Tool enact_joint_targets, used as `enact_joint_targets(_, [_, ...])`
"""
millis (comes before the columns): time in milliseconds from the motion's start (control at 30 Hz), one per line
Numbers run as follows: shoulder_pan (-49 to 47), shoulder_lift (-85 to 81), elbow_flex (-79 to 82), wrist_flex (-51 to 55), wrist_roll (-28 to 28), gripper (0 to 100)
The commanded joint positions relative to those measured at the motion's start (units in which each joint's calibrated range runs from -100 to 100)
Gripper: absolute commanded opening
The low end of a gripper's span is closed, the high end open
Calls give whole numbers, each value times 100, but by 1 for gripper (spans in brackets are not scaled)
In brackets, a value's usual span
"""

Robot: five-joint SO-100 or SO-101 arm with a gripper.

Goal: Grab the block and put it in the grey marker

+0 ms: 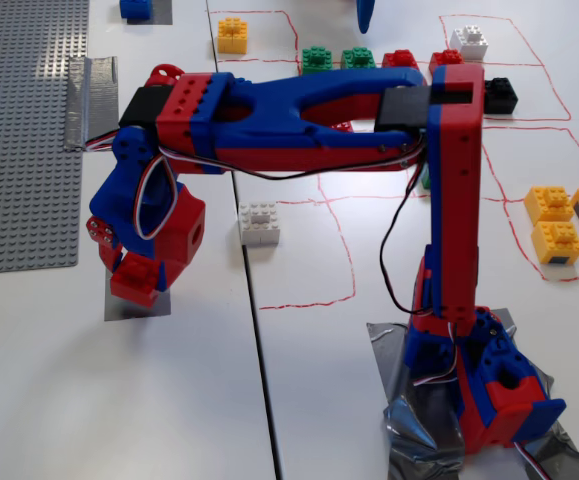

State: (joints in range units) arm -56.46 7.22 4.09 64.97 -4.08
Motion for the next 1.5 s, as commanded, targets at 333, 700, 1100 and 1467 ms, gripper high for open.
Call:
enact_joint_targets(333, [248,54,-372,-237,-78,0])
enact_joint_targets(700, [209,211,-381,-278,-112,1])
enact_joint_targets(1100, [160,318,-518,-310,-103,22])
enact_joint_targets(1467, [160,62,-663,112,-122,32])
